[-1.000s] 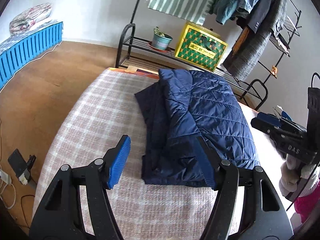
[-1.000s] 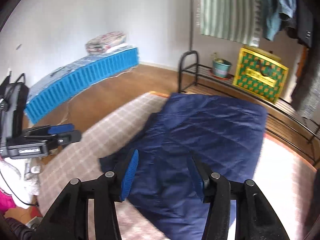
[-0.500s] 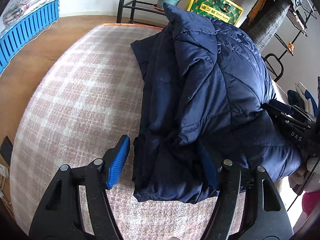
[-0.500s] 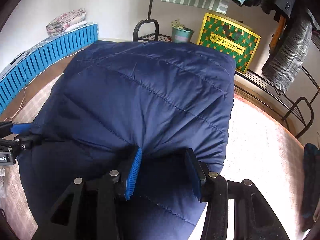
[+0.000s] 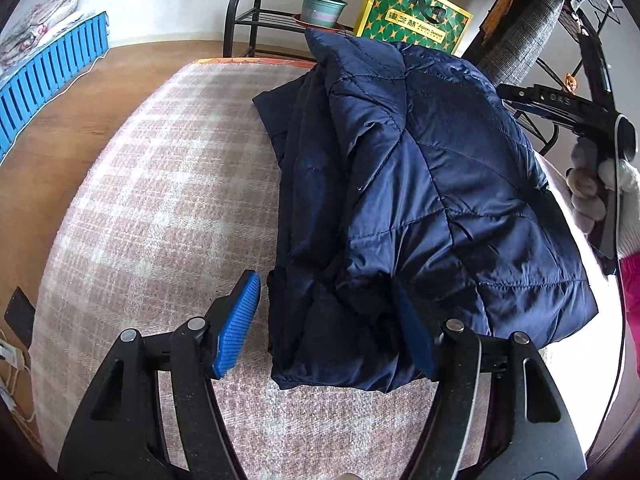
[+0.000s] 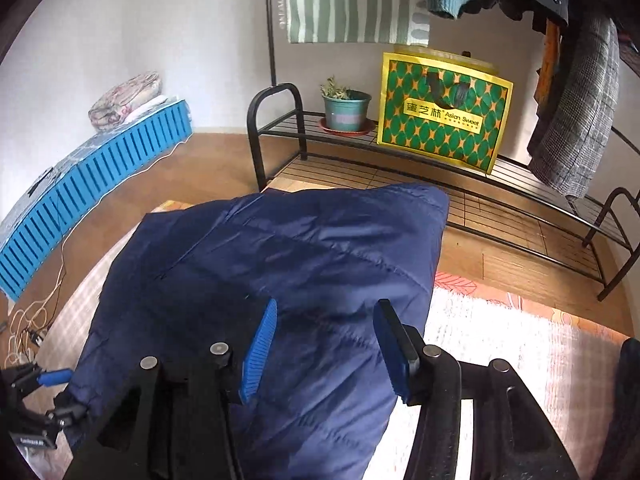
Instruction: Fold large clothes
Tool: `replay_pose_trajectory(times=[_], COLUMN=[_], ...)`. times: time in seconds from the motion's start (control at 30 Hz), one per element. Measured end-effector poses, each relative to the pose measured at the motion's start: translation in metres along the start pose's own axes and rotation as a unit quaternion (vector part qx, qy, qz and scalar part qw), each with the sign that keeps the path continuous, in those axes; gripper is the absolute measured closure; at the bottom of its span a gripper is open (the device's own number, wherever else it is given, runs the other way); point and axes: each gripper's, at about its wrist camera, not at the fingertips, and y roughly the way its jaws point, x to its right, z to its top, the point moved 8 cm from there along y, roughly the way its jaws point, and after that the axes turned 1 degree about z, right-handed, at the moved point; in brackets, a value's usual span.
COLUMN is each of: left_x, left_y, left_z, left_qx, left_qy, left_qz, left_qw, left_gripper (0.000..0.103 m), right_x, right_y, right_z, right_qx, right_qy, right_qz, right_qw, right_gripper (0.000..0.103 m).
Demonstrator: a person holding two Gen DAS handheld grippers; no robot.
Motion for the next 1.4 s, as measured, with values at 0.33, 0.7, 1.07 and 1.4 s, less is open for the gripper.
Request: replay_pose_trajectory(times=[0.33, 0.7, 1.07, 1.4], left_x=[-0.001, -0.074, -0.062, -0.042], left_y=[-0.002, -0.004, 0.059, 0.067], left_z=[0.008, 0.093, 0.105, 0.119], left_qx=[-0.007, -0.017, -0.097, -0.126], left_qy=[-0.011, -0.218, -0.24, -0.198], left_qz=[-0.051, -0.248, -0.33, -0.371], left_qw=[0.9986, 0.9439, 0.9077, 0.8985], left_gripper=[0.032, 0.026, 0.022, 0.02], right_x=[0.006, 0.043, 0.061, 0.035], right_y=[0.047, -0.048, -0.03, -0.015], right_z=[-0.011, -0.051, -0.107, -0.11], right_qx=[-0.073, -0.005, -0.083, -0.094], right_qy=[0.006, 0.081, 0.184, 0.188], right_qz=[0.0, 0.135, 0.236, 0.305], right_qw=[0.997, 0.987, 0.951, 0.929], right_gripper=[0.048, 0.006, 0.006, 0.01])
